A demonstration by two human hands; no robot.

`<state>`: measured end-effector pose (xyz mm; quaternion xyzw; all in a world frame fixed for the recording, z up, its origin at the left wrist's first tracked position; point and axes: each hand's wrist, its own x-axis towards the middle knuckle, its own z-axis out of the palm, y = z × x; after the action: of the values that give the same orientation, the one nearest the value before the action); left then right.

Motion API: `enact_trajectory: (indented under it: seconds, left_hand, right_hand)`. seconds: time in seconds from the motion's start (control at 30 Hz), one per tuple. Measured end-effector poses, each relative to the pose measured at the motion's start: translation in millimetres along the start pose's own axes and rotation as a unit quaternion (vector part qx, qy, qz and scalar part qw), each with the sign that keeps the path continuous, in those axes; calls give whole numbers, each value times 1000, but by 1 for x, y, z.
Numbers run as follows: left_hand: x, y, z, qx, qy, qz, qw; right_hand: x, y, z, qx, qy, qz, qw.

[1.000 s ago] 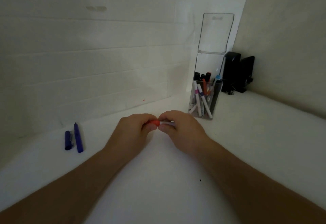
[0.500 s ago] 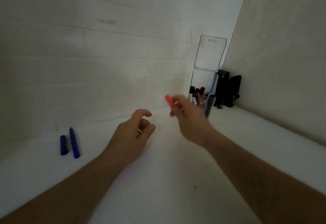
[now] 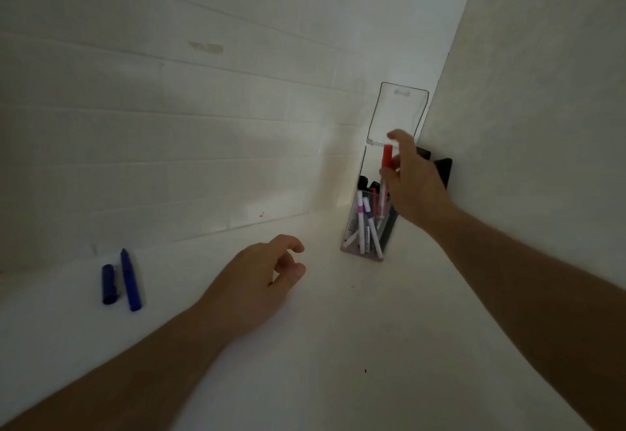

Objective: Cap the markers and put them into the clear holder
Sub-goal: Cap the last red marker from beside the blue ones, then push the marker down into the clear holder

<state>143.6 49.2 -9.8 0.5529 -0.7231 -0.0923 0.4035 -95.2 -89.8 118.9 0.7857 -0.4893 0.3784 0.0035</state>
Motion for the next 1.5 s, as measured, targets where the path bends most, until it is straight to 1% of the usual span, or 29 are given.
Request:
enact_trajectory:
  seconds: [0.07, 0.1, 0.17, 0.2, 0.3, 0.37, 0.5, 0.57, 0.6, 0.63, 0.7, 0.73, 0.8, 0.87, 0.93, 0.97, 1.03, 1.1, 1.2, 1.27, 1.37, 1.5]
  left_hand:
    - [-1, 0, 0, 11, -5, 2, 1000]
    - [-1, 0, 0, 16, -7, 5, 1000]
    - [-1, 1, 0, 24, -10, 8, 1000]
    - [-1, 1, 0, 26, -10, 10, 1000]
    - [-1, 2, 0, 32, -7, 16, 999]
    - [-2, 3, -1, 32, -6, 18, 999]
    - [-3, 2, -1, 37, -2, 29, 999]
    - [-4, -1, -1, 43, 1, 41, 998]
    - [-4, -1, -2, 47, 4, 48, 998]
    - [-3, -2, -4, 56, 14, 58, 997]
    - [-2, 0, -10, 89, 57, 82, 991]
    - [-2, 4, -16, 101, 85, 90, 987]
    - [-1, 13, -34, 107, 134, 93, 981]
    - [-1, 16, -59, 97, 176, 58, 978]
    - [1, 11, -90, 77, 199, -16, 977]
    - [-1, 5, -105, 71, 195, -63, 976]
    - [-8, -10, -136, 69, 169, -151, 972]
    - [-24, -31, -162, 72, 155, -224, 960]
    - [-56, -63, -185, 112, 124, -307, 937]
    - [-72, -76, -188, 117, 96, -344, 926]
    - [-84, -83, -180, 115, 71, -366, 921]
    - [-76, -73, -161, 137, 60, -358, 922]
  right_hand:
    - [-6, 8, 12, -122, 9, 10, 992]
    - [-8, 11, 16, -157, 27, 16, 987]
    - [-11, 10, 19, -146, 47, 33, 988]
    - [-12, 11, 20, -146, 42, 32, 988]
    - [-21, 13, 22, -241, -4, -23, 970]
    - [-24, 14, 21, -263, -28, -44, 963]
    - [-23, 17, 22, -243, -52, -46, 968]
    - [-25, 14, 21, -230, -35, -38, 972]
    - [-28, 10, 20, -231, -9, -41, 972]
    - [-33, 4, 20, -237, 23, -55, 970]
    - [-49, -18, 23, -228, 61, -119, 964]
    - [-60, -33, 30, -204, 61, -155, 965]
    - [-84, -62, 54, -123, 21, -194, 973]
    - [-101, -89, 83, -18, -55, -180, 982]
    - [-110, -115, 109, 73, -132, -159, 976]
    - [-113, -129, 120, 100, -165, -154, 969]
    - [-122, -158, 137, 126, -226, -147, 955]
    - [-133, -187, 150, 114, -267, -164, 943]
    - [-145, -217, 159, 73, -292, -214, 929]
    - [-149, -225, 161, 42, -281, -235, 929]
    - [-151, -227, 163, -18, -244, -232, 942]
    - [-136, -212, 154, -65, -246, -196, 947]
